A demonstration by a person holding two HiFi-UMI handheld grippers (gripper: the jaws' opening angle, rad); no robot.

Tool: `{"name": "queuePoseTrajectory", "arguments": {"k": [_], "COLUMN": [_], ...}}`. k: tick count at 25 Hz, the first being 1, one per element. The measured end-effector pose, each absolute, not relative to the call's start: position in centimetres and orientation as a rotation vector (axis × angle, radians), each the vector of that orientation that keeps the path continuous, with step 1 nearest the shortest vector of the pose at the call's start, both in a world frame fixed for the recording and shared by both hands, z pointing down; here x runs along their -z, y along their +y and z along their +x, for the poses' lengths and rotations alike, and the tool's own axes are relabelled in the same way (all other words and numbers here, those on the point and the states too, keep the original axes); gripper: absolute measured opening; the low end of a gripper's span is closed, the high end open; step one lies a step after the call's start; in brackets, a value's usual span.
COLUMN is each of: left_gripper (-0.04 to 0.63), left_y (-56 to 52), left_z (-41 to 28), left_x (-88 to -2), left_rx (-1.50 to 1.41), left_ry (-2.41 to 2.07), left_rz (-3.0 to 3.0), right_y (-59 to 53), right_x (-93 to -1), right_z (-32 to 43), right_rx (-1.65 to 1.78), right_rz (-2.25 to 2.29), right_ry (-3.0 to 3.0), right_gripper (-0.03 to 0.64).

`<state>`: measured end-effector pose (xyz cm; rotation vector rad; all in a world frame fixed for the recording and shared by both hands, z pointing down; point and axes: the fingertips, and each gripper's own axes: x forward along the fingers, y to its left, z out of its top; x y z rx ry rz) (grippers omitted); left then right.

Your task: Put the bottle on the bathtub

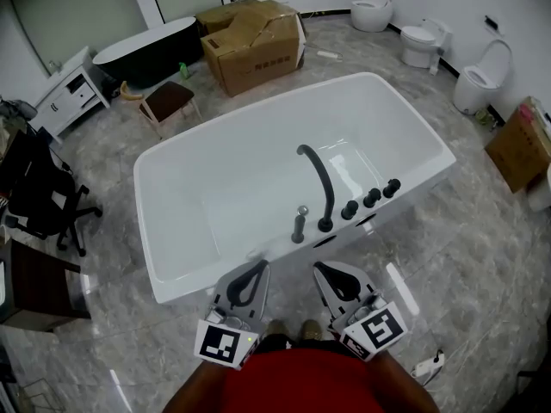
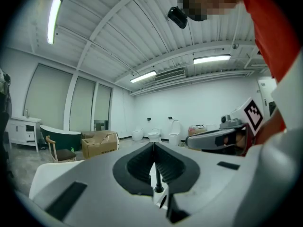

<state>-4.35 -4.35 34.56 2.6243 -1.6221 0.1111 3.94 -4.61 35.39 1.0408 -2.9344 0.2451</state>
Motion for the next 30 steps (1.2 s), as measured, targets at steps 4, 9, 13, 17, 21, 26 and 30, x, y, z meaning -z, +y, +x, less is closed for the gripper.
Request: {"name": "queuePoseTrajectory", "arguments": {"k": [4, 9, 13, 17, 21, 26, 30], "left_gripper": [0.011, 0.011, 0.011, 0.011, 0.011, 0.011, 0.011], "left_y": [-4.4, -4.5, -4.4, -4.6, -4.6, -4.5, -4.5], "left_z": [-4.2, -3.2, -2.6, -2.8, -3.2, -3.4, -3.6], "left_x": [-33.4, -32.9, -33.3, -33.0, -33.0, -33.2, -33.2], "left_rx": [-0.090, -0.100, -0.097, -0.078, -0.073, -0.077, -0.071], "left_ry": [-1.634, -1.628, -1.591, -1.625, -1.634, -1.639, -1.649], "left_rz": [2.639, 2.664, 2.664, 2.668, 2.656, 2.643, 2.637], "right_y": [-4.3, -4.3, -4.4, -4.3, -4.4, -4.5, -4.6], "right_x": [-34.9, -34.4, -34.2, -34.2, -34.3, -34.4, -34.4], "right_z": [4.0, 4.2, 4.6, 4.8, 4.7, 4.4, 4.3], "right_rx": [-0.216, -0.195, -0.190, -0.188, -0.189, -0.192, -0.190], "right_rz": [1.046, 1.050, 1.049, 1.047, 1.039, 1.024, 1.018], "right_ry": [-2.940, -2.949, -2.946, -2.941, -2.940, -2.944, -2.948], "right_gripper": [0.005, 0.005, 0.005, 0.005, 0.005, 0.005, 0.005]}}
